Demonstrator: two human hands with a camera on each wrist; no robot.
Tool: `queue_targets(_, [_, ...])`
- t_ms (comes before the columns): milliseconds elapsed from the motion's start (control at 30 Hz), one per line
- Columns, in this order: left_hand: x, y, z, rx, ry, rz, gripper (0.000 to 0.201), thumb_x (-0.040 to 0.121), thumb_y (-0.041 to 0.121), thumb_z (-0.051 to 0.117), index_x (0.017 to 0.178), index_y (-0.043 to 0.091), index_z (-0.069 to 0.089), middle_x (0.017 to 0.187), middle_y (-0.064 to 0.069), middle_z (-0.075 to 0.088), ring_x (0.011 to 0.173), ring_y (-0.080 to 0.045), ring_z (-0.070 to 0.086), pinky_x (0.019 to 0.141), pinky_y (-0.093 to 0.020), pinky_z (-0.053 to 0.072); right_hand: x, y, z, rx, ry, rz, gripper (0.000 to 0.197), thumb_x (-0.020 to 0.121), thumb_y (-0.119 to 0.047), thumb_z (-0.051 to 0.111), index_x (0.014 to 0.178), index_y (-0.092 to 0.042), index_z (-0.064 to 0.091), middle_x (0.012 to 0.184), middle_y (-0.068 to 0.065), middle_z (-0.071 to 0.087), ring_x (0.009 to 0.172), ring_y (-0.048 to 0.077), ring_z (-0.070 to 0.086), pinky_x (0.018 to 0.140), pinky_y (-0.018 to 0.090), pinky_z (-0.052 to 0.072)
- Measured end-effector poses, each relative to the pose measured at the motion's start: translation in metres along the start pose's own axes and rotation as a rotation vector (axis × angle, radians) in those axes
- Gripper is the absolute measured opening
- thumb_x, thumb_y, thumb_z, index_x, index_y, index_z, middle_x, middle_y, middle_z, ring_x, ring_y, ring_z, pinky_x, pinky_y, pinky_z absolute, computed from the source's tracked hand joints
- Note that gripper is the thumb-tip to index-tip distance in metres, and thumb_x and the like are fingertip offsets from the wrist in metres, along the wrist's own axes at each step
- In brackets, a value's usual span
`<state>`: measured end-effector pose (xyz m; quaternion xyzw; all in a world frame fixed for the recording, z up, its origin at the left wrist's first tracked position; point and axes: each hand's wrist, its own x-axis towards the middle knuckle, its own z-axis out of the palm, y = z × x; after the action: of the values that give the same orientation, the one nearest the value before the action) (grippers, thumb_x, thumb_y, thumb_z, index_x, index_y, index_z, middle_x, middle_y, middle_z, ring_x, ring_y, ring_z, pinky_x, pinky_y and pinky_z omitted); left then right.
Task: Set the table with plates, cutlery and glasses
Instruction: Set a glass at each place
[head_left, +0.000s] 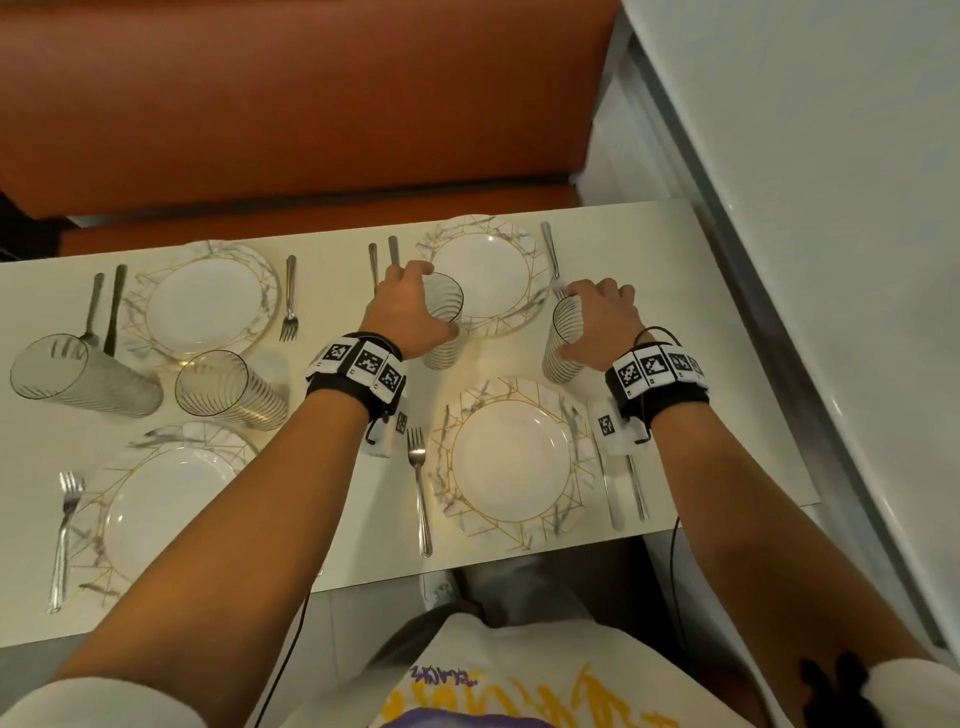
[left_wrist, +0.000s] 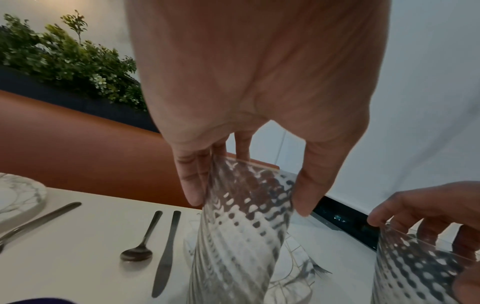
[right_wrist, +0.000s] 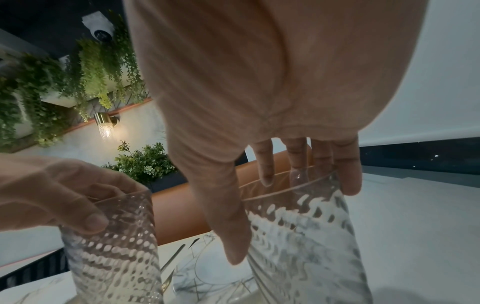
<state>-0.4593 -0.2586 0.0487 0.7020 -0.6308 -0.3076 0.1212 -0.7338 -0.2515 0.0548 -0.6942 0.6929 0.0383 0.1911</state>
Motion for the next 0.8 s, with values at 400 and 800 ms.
queue_targets(400, [-0.003,-0.019,0.012,0.033,-0.018,-0.072,0.099,0.072,0.028,0.094,0.152,0.018,0.036,0.15,-0.011,0.041,0.138,-0.035,0.045,0.111,-0.054,0.048,-0.007,0.002,0.005,-0.068,-0.008,0.054,0.086,0.066,-0.026,0.084,0.14,-0.021,0.04,0.132,0.013,0.045,0.122,0.034,0.039,0.09,0.041,0.045])
queue_targets(800, [-0.002,-0.021,0.019,0.001,0.013,-0.05,0.102,0.068,0.03,0.096,0.15,0.017,0.037,0.146,-0.012,0.041,0.138,-0.035,0.043,0.109,-0.053,0.049,-0.007,-0.001,0.007,-0.098,0.001,0.088,0.079,0.067,-0.017,0.081,0.135,-0.021,0.042,0.13,0.01,0.047,0.122,0.032,0.041,0.09,0.039,0.045])
